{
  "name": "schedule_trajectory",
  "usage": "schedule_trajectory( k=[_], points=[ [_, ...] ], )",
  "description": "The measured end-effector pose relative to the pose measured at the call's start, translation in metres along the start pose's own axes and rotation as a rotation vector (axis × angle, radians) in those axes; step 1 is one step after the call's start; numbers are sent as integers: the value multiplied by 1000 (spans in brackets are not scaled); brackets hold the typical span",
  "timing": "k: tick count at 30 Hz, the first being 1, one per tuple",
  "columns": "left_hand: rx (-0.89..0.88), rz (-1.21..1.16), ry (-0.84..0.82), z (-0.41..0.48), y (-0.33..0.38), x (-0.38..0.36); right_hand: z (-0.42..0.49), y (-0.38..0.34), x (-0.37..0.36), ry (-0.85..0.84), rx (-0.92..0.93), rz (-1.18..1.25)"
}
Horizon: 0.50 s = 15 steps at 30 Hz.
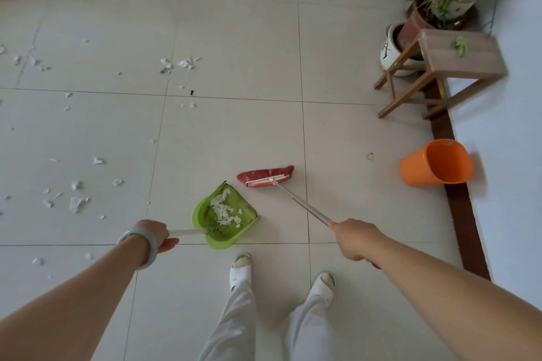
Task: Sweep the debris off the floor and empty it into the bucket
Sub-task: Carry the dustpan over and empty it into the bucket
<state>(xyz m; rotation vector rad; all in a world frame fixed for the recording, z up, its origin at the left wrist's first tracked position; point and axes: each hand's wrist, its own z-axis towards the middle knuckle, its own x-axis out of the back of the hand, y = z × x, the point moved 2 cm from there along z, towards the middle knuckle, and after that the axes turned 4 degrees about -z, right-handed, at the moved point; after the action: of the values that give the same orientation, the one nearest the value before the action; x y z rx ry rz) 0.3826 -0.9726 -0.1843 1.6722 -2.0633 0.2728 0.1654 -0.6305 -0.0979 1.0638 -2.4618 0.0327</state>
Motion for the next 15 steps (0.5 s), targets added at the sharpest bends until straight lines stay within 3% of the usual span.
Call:
schedule_trajectory(
  k=[5, 11, 15],
  points=[
    [-69, 450, 69, -26, 33, 8, -35, 33, -23, -47, -88, 334],
    [-114, 551, 30, 1, 51, 1, -32, 21, -40, -37, -190, 700],
    [-245, 809, 81, -3, 73, -5, -10, -11, -38, -36, -201, 834]
  ],
)
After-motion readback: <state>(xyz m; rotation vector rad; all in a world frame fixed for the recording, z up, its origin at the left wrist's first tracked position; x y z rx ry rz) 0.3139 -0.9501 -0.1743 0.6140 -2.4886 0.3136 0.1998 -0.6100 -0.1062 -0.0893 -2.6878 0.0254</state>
